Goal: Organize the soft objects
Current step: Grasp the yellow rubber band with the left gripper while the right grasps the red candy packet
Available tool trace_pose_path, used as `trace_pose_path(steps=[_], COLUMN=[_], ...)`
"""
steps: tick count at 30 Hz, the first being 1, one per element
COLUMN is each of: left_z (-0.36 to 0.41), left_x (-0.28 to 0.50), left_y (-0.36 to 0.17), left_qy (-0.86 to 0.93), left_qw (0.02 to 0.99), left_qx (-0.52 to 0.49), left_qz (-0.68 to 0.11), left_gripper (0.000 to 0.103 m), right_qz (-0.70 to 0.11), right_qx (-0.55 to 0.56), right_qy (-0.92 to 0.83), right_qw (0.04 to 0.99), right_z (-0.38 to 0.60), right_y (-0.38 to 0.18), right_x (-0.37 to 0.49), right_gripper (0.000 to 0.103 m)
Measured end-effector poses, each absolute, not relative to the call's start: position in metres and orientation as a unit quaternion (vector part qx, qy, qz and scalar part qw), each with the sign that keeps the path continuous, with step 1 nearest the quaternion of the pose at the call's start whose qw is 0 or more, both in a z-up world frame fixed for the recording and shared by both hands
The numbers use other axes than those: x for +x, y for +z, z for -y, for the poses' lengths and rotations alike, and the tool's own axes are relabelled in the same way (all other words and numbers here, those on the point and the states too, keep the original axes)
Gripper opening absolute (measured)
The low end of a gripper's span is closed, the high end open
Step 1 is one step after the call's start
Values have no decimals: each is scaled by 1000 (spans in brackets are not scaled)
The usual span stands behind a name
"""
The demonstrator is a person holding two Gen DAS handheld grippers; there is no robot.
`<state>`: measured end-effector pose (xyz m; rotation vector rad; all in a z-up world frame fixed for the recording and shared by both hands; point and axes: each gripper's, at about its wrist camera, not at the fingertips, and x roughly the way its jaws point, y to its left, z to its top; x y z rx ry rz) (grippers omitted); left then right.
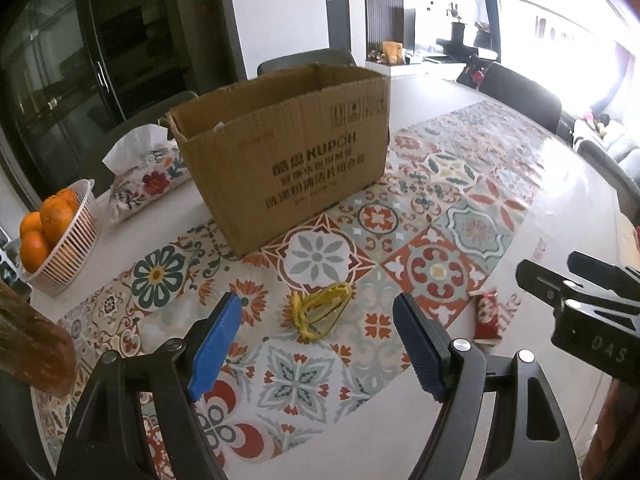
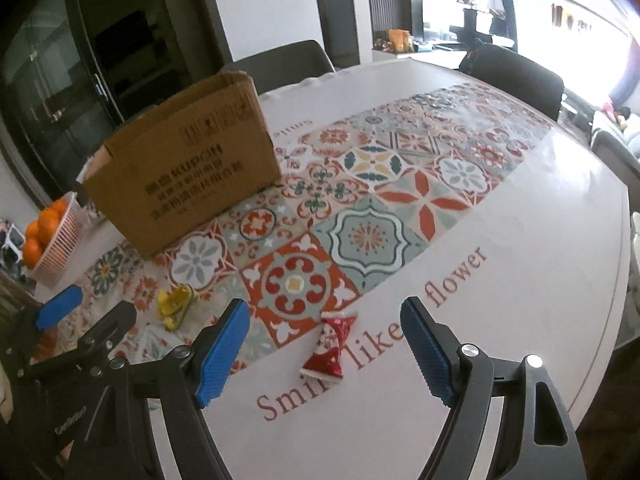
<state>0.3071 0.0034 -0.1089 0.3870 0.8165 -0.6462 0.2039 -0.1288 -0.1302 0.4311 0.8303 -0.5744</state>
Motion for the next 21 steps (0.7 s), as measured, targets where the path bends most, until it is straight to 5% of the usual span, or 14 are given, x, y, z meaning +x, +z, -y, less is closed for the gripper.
trace_pose_path(steps=[21], left_z=[7], left_x=[343], left_y=[-193], left_qy=[-329], left_qw=[824], left_qx=[207], left_qz=[-412], left_gripper=[78], right_qz=[-393], right_qx=[224], right_qy=[-327], right_qw=[830], right_z=[122], right_y=[-200], right_x=[220], right_gripper=[79])
